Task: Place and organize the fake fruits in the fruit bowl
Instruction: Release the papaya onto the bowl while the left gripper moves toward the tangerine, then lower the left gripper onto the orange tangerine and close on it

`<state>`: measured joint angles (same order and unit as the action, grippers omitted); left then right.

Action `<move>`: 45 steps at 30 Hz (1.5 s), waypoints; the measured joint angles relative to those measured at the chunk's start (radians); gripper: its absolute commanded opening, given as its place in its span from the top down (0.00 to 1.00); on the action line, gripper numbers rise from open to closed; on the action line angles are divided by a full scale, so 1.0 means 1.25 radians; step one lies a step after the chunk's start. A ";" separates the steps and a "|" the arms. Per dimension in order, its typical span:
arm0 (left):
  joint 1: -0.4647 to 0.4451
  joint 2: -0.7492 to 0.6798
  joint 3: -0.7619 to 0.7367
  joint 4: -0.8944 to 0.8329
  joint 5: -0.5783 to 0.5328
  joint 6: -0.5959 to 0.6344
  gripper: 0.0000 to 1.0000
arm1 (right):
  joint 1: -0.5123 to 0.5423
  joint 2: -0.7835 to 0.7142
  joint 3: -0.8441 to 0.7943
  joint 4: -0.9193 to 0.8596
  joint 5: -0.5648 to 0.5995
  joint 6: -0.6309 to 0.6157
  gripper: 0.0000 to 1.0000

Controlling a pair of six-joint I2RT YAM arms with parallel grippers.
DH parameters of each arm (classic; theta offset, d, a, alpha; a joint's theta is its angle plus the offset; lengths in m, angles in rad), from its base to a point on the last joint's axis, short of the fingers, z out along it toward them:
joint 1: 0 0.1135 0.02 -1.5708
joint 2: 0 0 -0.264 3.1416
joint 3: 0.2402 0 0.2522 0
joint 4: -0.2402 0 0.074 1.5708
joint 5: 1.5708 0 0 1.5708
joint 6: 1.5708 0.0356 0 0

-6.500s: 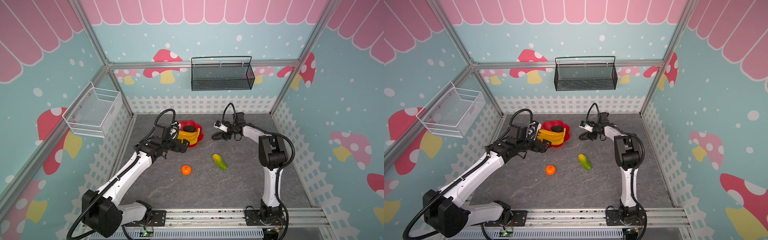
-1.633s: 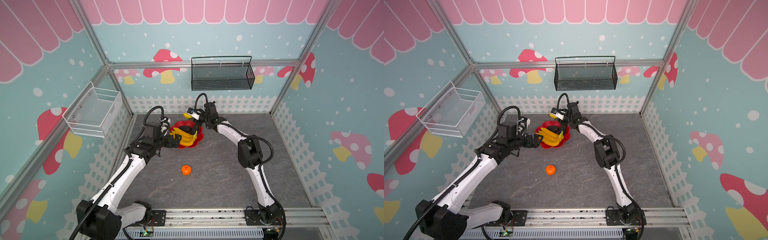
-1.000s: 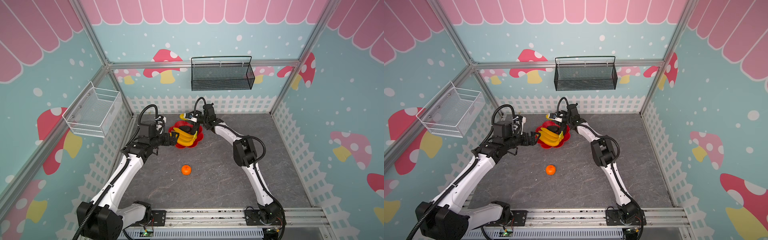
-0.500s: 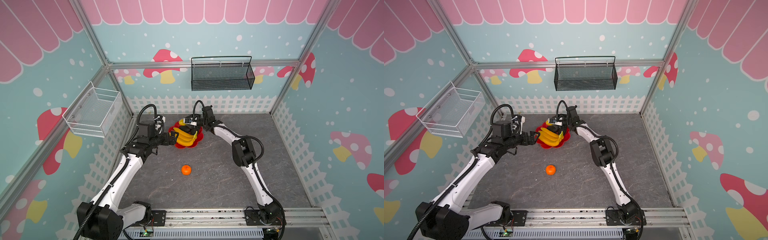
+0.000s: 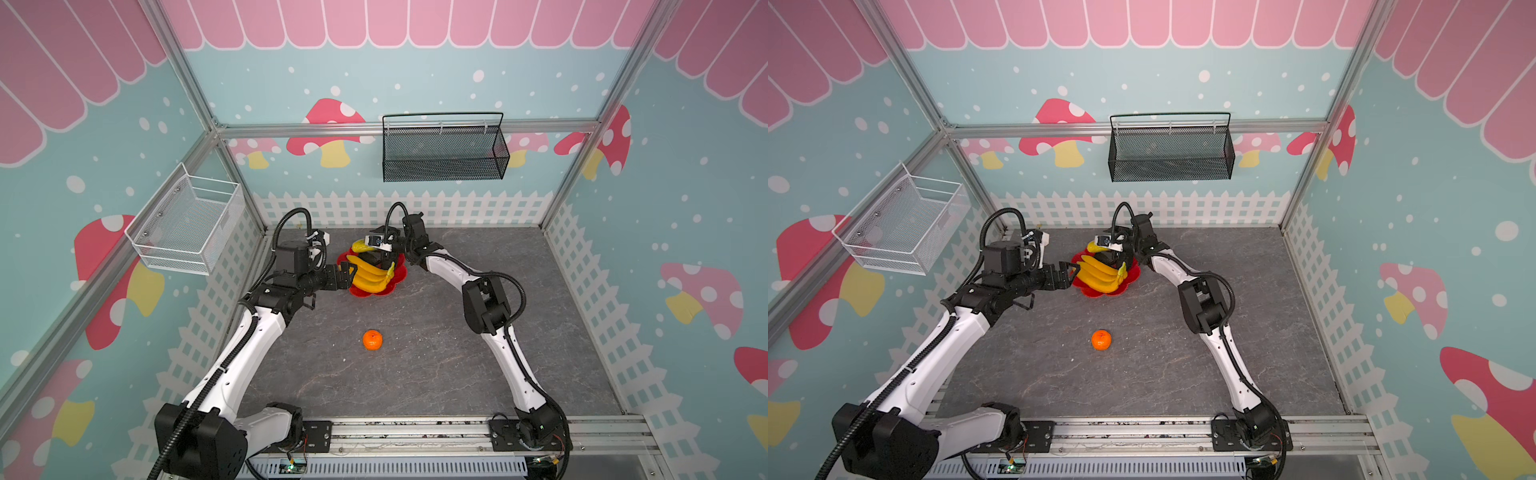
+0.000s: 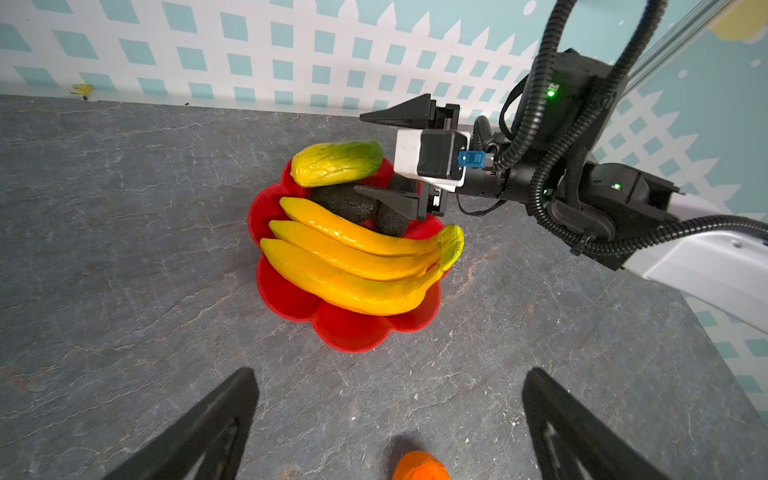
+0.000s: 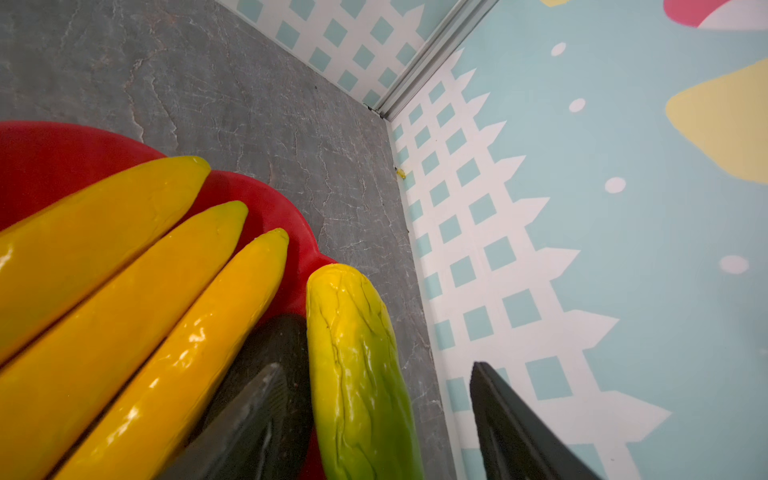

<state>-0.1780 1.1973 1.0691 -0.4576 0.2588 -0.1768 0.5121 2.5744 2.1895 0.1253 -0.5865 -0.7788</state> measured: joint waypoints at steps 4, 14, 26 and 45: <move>-0.001 0.000 -0.006 0.000 -0.013 0.000 0.01 | 0.000 -0.131 -0.191 0.126 0.041 0.074 0.09; -0.333 -0.072 -0.126 -0.049 -0.250 -0.117 0.04 | -0.001 -0.664 -0.627 0.093 0.314 0.302 0.04; -0.504 -0.018 -0.313 -0.020 -0.318 -0.280 0.03 | 0.011 -1.140 -1.328 0.010 0.096 0.575 0.05; -0.504 0.259 -0.262 0.099 -0.434 -0.299 0.47 | 0.012 -1.114 -1.423 0.175 -0.061 0.663 0.03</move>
<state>-0.8074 1.5215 0.7414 -0.3340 -0.2840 -0.5510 0.5266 1.1824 0.4103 0.3435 -0.6624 0.0505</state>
